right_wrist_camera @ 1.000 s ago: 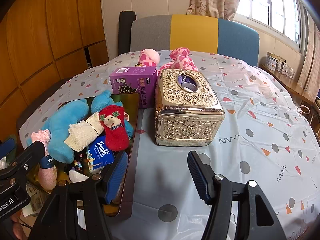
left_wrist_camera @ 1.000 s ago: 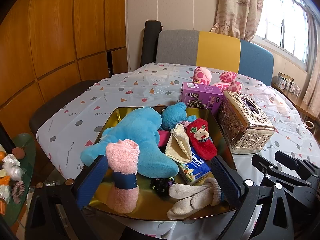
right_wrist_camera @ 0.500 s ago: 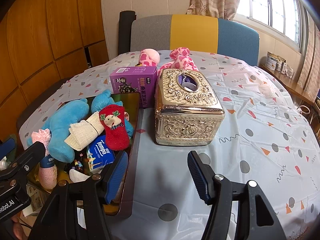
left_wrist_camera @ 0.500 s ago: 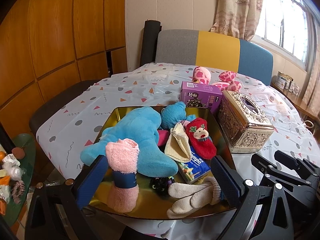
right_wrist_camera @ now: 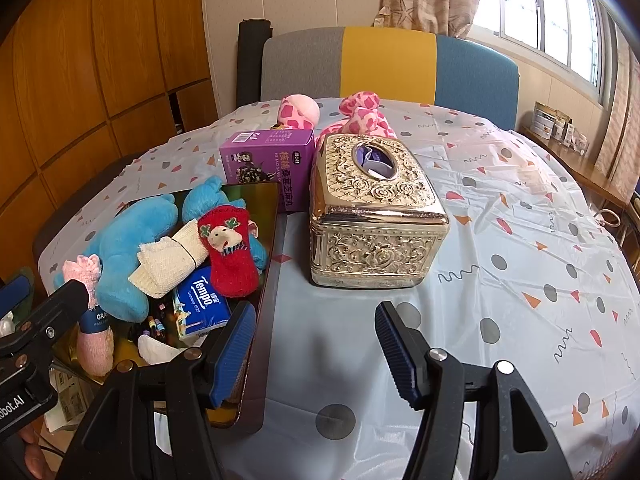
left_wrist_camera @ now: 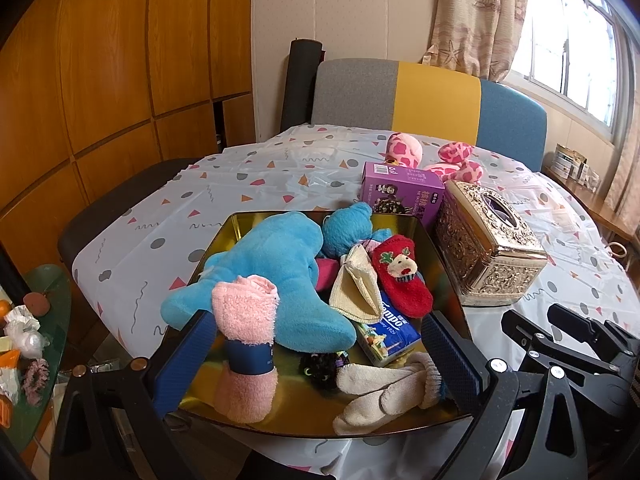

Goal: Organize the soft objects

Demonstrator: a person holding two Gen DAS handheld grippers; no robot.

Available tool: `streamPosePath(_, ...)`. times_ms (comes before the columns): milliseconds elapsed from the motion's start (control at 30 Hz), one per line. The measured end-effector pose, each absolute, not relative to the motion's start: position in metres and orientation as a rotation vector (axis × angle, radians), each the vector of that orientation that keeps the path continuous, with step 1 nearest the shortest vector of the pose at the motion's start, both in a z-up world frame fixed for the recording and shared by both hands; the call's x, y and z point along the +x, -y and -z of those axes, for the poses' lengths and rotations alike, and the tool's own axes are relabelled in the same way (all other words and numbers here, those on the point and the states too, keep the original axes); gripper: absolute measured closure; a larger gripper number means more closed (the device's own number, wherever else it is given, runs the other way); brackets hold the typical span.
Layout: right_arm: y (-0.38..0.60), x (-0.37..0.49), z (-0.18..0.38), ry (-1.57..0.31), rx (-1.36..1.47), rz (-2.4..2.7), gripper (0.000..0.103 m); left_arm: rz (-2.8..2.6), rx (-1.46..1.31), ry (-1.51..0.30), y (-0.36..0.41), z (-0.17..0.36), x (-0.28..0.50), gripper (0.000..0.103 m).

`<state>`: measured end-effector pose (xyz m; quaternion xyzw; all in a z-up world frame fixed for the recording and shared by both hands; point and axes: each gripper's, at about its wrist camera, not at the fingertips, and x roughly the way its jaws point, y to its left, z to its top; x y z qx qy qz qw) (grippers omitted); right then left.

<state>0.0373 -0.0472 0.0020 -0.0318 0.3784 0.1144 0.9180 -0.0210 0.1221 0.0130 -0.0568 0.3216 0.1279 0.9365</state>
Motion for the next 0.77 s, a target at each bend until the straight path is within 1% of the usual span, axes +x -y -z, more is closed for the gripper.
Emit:
streamPosePath(367, 0.049, 0.038, 0.002, -0.793, -0.068, -0.232, 0.04, -0.279, -0.084, -0.621, -0.119, -0.017, -0.024, 0.0)
streamPosePath(400, 0.049, 0.038, 0.003, -0.796, -0.069, -0.232, 0.04, -0.277, -0.091, -0.613, -0.12, -0.017, -0.025, 0.001)
streamPosePath(500, 0.05, 0.038, 0.005, -0.804, -0.067, -0.232, 0.04, -0.275, -0.096, -0.604, -0.121, -0.018, -0.027, 0.009)
streamPosePath(633, 0.054, 0.04, 0.006, -0.813, -0.049, -0.231, 0.04, -0.258, -0.096, -0.619, -0.121, -0.015, -0.024, 0.01)
streamPosePath(667, 0.056, 0.041, 0.007, -0.82, -0.037, -0.229, 0.04, -0.256, -0.097, -0.623, -0.12, -0.014, -0.024, 0.01)
streamPosePath(733, 0.062, 0.044, 0.01, -0.832, -0.017, -0.222, 0.04, -0.257, -0.095, -0.628, -0.12, -0.013, -0.023, 0.001)
streamPosePath(767, 0.065, 0.045, 0.012, -0.839, -0.01, -0.215, 0.04, -0.252, -0.098, -0.636, -0.12, -0.013, -0.021, 0.0)
